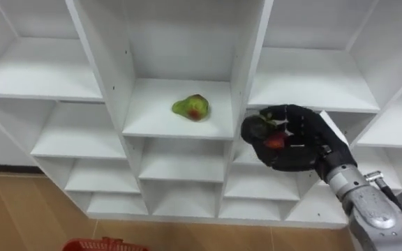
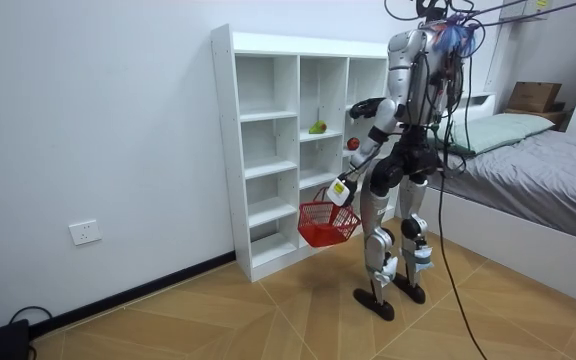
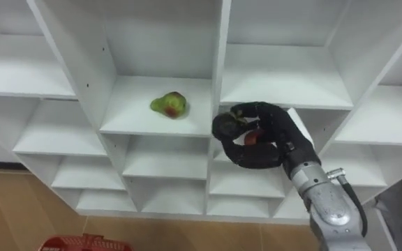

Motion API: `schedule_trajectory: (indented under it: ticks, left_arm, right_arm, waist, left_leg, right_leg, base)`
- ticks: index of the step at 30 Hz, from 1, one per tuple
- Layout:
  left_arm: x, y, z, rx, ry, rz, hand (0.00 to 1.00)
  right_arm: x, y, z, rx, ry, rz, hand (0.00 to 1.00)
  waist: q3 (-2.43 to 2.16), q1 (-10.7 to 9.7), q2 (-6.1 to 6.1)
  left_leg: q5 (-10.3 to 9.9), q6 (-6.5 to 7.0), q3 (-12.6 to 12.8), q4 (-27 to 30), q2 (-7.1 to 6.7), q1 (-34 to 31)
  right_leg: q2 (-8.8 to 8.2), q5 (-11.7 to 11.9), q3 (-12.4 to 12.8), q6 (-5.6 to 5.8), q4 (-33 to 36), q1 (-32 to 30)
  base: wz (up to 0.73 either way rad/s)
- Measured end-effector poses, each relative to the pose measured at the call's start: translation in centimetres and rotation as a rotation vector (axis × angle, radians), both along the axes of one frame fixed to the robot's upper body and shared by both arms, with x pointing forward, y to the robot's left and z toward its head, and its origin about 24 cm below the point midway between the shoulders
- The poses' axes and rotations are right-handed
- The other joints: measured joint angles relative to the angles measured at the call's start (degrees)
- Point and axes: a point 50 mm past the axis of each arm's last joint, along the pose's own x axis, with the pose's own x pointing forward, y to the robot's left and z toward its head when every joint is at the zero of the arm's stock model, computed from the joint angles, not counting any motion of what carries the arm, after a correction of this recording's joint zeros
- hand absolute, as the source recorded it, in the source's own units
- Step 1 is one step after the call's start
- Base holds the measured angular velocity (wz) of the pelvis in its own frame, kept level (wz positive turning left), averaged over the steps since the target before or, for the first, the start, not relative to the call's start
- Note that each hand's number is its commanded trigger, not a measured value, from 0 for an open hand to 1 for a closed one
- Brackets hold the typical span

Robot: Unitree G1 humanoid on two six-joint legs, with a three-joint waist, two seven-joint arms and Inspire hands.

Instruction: Collect fruits from the closet

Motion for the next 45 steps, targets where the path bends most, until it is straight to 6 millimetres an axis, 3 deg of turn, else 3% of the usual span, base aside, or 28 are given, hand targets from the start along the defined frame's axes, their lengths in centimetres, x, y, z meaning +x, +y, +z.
schedule_trajectory:
  ticks: [8,18,22,27,35,45]
  left_arm:
    - [0.9,-0.4,0.3,-0.039,-0.059,0.011,1.0]
    - [4.0,-1.3,1.3,-0.094,-0.179,0.002,1.0]
    - [5.5,-2.1,1.7,-0.137,-0.224,-0.006,1.0]
    - [7.6,-2.9,2.6,-0.151,-0.29,-0.052,1.0]
    - [11.7,-5.1,4.1,-0.169,-0.391,-0.1,1.0]
    - [12.4,-6.7,4.2,-0.189,-0.408,-0.146,1.0]
  right_arm:
    - [-0.9,1.3,0.5,0.023,-0.002,0.125,1.0]
    - [-2.6,1.8,-0.7,0.074,0.096,0.232,1.0]
    - [-3.1,2.9,-1.3,0.086,0.123,0.284,1.0]
    - [-3.2,4.0,-1.7,0.082,0.14,0.323,1.0]
    - [-1.9,4.7,-5.8,0.011,0.272,0.209,1.0]
    - [-1.7,4.5,-9.0,-0.093,0.404,0.18,1.0]
  waist:
    - [0.08,-1.33,0.13]
    - [0.24,-1.55,0.28]
    - [0.38,-1.8,0.02]
    - [0.72,-1.21,-0.05]
    - [1.15,-1.05,0.44]
    - [1.25,-1.04,0.88]
  left_leg:
    - [-0.02,-0.02,-0.29,0.0,-0.01,-0.01]
    - [-0.03,0.02,-0.41,0.05,0.02,0.85]
    - [-0.03,0.01,-0.74,0.54,0.01,0.16]
    - [-0.02,0.02,-0.27,0.51,0.23,-0.08]
    - [0.1,0.27,0.08,2.93,0.58,-6.51]
    - [0.11,0.3,0.56,4.34,1.11,-10.75]
  right_leg:
    - [-0.08,0.0,-0.38,0.01,-0.05,0.15]
    - [-0.06,0.04,0.05,0.06,-0.01,0.97]
    - [-0.01,0.11,-0.64,-0.05,0.02,0.7]
    - [0.0,0.13,0.26,-0.06,0.78,-0.18]
    - [0.05,0.61,0.79,-0.15,2.47,-6.5]
    - [0.01,0.76,0.28,-0.36,3.83,-10.89]
  base:
    - [0.02]
    - [0.0]
    - [0.04]
    - [-0.05]
    - [-0.02]
    - [-0.02]
